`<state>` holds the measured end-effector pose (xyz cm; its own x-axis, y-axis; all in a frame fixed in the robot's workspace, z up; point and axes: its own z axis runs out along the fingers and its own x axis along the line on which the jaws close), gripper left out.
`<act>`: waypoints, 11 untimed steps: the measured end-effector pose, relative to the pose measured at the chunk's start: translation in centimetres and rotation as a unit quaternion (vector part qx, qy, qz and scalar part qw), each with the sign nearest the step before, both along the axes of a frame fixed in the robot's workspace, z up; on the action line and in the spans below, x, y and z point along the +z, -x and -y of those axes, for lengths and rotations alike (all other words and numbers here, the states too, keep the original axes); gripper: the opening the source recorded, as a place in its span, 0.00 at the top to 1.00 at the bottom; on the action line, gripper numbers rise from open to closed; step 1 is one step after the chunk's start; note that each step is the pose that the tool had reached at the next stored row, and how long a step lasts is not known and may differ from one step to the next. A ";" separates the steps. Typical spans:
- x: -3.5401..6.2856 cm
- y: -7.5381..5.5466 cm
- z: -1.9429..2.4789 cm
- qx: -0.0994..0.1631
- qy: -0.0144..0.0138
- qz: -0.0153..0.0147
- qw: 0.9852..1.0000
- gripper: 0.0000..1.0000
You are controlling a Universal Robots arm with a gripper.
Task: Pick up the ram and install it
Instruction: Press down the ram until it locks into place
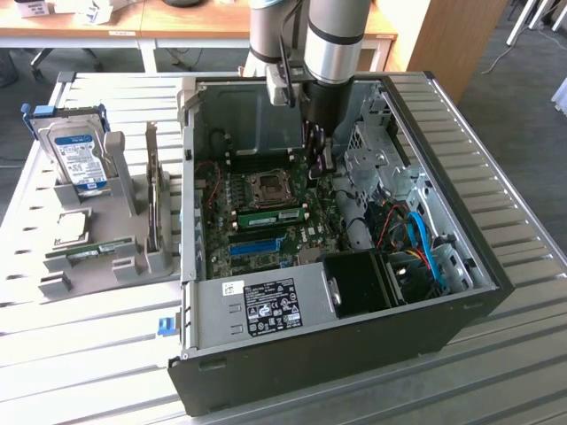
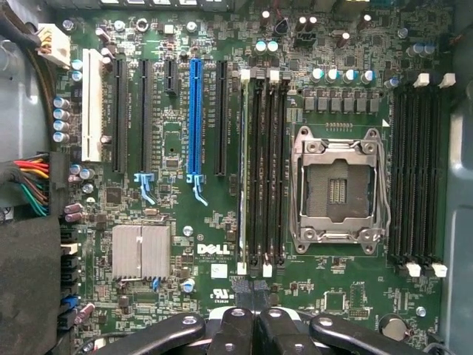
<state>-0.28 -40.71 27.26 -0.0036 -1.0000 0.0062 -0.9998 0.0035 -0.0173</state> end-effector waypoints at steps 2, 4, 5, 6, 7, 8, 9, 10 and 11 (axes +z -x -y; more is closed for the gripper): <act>0.00 0.0 0.00 0.000 0.000 0.000 1.000 0.89; 0.00 0.0 0.00 0.000 0.000 0.000 1.000 0.89; 0.01 0.0 0.00 0.000 0.000 0.000 1.000 0.89; 0.00 0.0 0.01 0.000 0.000 0.000 1.000 0.89; -0.02 0.1 0.00 0.000 0.000 0.000 1.000 0.89; -0.04 0.1 0.00 0.000 0.000 0.000 1.000 0.89; -0.06 0.3 0.00 0.000 0.000 0.000 1.000 0.89; -0.08 0.4 0.00 0.000 0.000 0.000 1.000 0.89; -0.10 0.5 0.00 0.000 0.000 0.000 1.000 0.89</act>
